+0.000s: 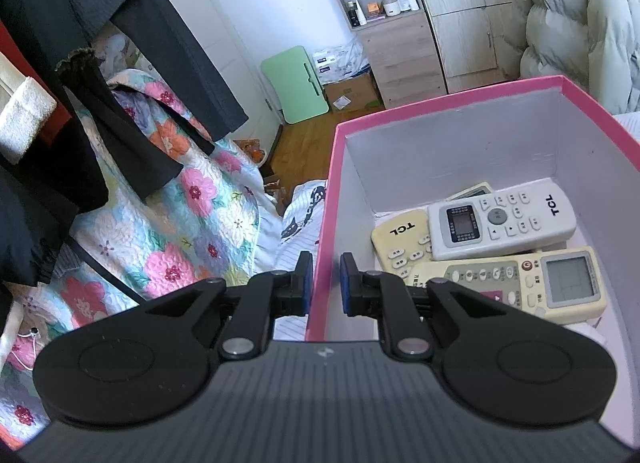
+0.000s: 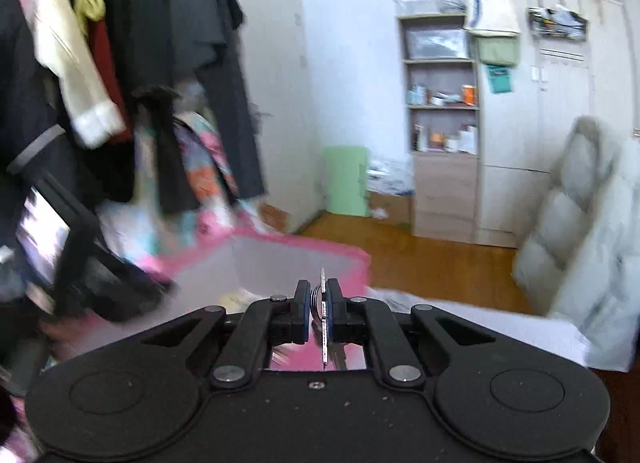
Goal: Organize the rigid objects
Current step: 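Carry the key ring into the pink box and open the right tool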
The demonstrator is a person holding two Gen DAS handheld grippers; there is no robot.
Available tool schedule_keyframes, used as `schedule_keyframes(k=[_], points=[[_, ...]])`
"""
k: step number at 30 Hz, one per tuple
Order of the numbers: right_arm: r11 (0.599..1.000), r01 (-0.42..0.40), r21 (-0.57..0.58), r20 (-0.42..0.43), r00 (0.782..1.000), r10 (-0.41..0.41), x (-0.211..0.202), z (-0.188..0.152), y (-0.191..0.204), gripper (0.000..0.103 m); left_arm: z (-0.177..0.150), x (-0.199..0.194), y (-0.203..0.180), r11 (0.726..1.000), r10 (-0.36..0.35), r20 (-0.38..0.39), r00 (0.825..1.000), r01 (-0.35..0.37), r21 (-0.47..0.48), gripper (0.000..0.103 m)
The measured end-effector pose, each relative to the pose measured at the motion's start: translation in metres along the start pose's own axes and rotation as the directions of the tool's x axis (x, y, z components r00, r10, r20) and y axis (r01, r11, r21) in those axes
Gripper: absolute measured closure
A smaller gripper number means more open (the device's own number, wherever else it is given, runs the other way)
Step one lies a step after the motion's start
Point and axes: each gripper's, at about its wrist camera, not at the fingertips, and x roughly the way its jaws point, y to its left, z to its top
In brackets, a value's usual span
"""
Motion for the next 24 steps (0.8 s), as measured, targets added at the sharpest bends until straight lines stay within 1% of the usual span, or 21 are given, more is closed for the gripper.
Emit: schedule_keyframes(k=[1,3,5,6,8,9,12,14,17,18,19,22,24], points=[[0.999,-0.049,0.009,0.006,0.999,0.049,-0.001,0.010,0.006,0.093,0.000,0.000,0.001,1.000,-0.003,0.000,1.000,0.003,-0.003,0.090],[0.993,-0.115,0.013,-0.003,0.993,0.115,0.002,0.025,0.016,0.093,0.000,0.000,0.003,1.000,-0.009,0.000,1.000,0.009,-0.016,0.090],[0.983,-0.181,0.021,-0.030,0.983,0.182,0.011,0.037,0.025,0.093,0.000,0.000,0.003,1.000,-0.008,-0.002,1.000,0.008,-0.016,0.090],[0.978,-0.207,0.032,-0.046,0.977,0.208,0.018,0.041,0.029,0.093,0.000,0.000,0.003,1.000,-0.009,-0.002,1.000,0.009,-0.018,0.090],[0.972,-0.231,0.051,-0.083,0.968,0.235,0.033,0.044,0.035,0.093,0.000,0.000,0.005,0.999,-0.017,0.000,1.000,0.017,-0.031,0.091],[0.971,-0.229,0.072,-0.103,0.966,0.236,0.043,0.044,0.036,0.093,0.000,0.001,0.006,0.999,-0.021,0.001,1.000,0.021,-0.039,0.091],[0.962,-0.231,0.148,-0.187,0.948,0.257,0.077,0.034,0.037,0.093,0.000,0.001,0.007,0.999,-0.027,0.003,1.000,0.027,-0.047,0.091],[0.958,-0.223,0.183,-0.255,0.930,0.265,0.103,0.024,0.037,0.093,0.000,0.000,0.007,0.999,-0.028,0.004,1.000,0.028,-0.044,0.091],[0.958,-0.191,0.215,-0.333,0.908,0.256,0.140,0.013,0.035,0.093,0.000,0.000,0.008,0.998,-0.033,0.006,0.999,0.033,-0.046,0.091],[0.957,-0.182,0.225,-0.339,0.906,0.252,0.148,0.011,0.035,0.093,-0.001,0.000,0.008,0.998,-0.036,0.007,0.999,0.036,-0.047,0.091],[0.964,-0.156,0.216,-0.359,0.905,0.227,0.156,0.010,0.035,0.093,-0.001,0.000,0.009,0.998,-0.036,0.006,0.999,0.037,-0.047,0.091],[0.980,-0.081,0.182,-0.379,0.914,0.146,0.169,0.011,0.036,0.092,0.000,-0.001,0.009,0.998,-0.042,0.009,0.999,0.042,-0.047,0.091],[0.987,-0.051,0.153,-0.363,0.926,0.104,0.170,0.014,0.036,0.087,0.000,0.000,0.011,0.998,-0.044,0.009,0.999,0.044,-0.048,0.090]])
